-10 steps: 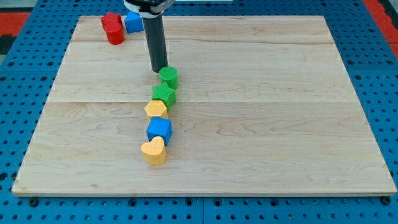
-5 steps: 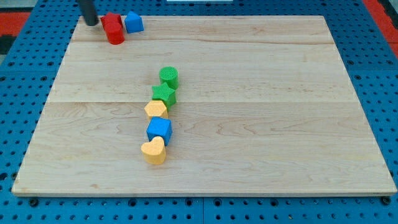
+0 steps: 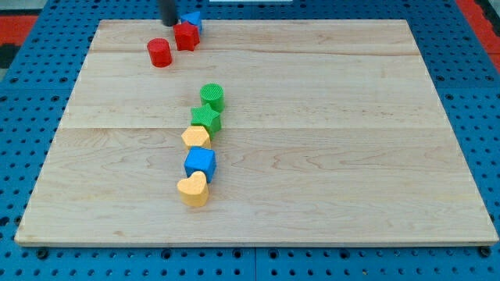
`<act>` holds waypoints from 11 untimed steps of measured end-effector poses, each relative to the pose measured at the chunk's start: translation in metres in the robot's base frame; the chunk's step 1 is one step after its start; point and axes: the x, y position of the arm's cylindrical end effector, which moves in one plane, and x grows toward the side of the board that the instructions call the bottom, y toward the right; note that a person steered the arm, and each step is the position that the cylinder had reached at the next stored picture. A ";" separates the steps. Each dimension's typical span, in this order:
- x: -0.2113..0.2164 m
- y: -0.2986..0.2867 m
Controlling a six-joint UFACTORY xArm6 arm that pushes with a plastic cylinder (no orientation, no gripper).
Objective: Push the blue triangle top to the green circle
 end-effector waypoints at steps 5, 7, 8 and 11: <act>0.012 0.100; 0.032 0.127; 0.026 0.157; 0.054 0.096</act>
